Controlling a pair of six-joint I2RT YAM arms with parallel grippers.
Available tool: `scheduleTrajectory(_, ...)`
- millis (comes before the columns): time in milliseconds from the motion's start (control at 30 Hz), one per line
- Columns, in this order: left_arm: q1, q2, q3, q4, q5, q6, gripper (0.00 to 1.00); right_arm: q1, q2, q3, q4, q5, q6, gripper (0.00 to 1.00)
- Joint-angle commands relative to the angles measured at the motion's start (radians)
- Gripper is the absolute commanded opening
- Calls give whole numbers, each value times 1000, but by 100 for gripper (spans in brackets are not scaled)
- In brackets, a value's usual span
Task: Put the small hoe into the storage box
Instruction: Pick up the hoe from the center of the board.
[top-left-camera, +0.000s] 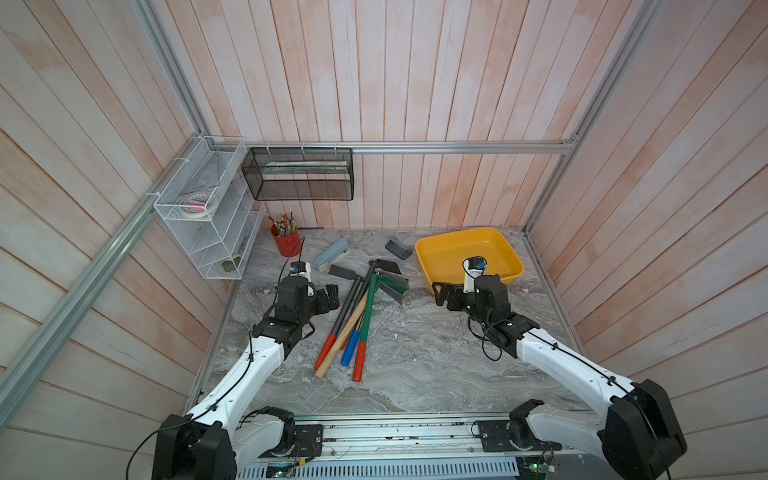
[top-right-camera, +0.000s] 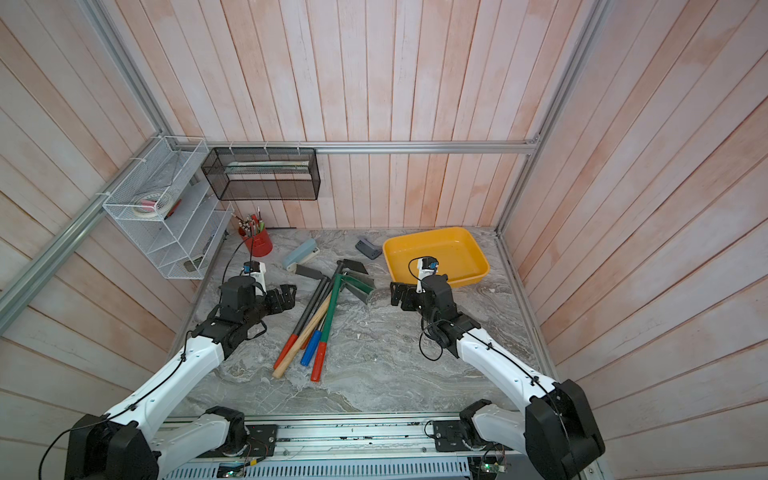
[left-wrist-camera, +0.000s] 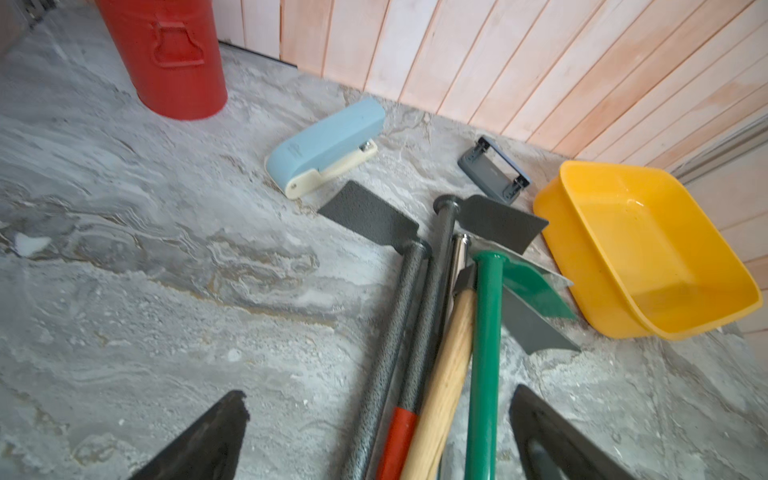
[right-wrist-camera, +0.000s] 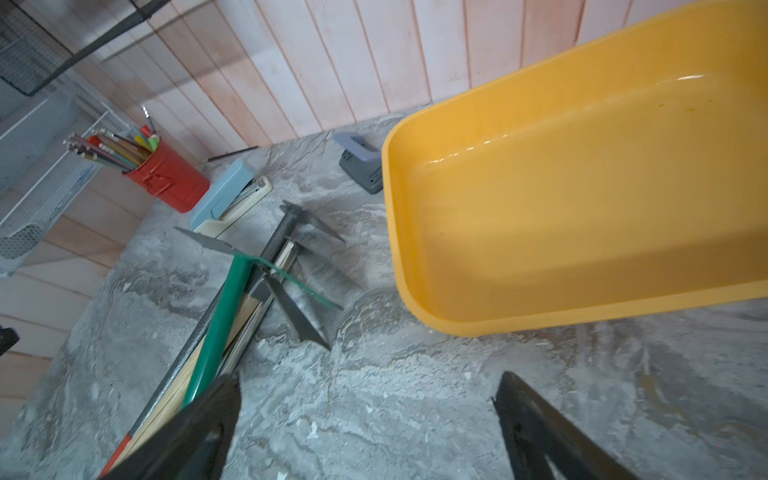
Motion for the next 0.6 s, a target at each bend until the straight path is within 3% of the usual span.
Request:
scheduleTrajectory(0,-16,-33,-25,-70,16,-29,100,41,44,36,-71,-28,65,98)
scheduleTrajectory(200,-22,-37,-22,-107,18,-59,100,120,143,74,-27,-54,140,98)
scheduleTrajectory(333,-23,-12,-9,-142,92,-90,100,191,235,136,-35,-13,138,98)
scheduleTrajectory(433,-23,2,-5,-155,130,-143,100,210,288,162,-3,-63,138,87)
scheduleTrajectory(567,-24,-6,-23,-157,169,-188,100,219,331,172,64,-103,195,81)
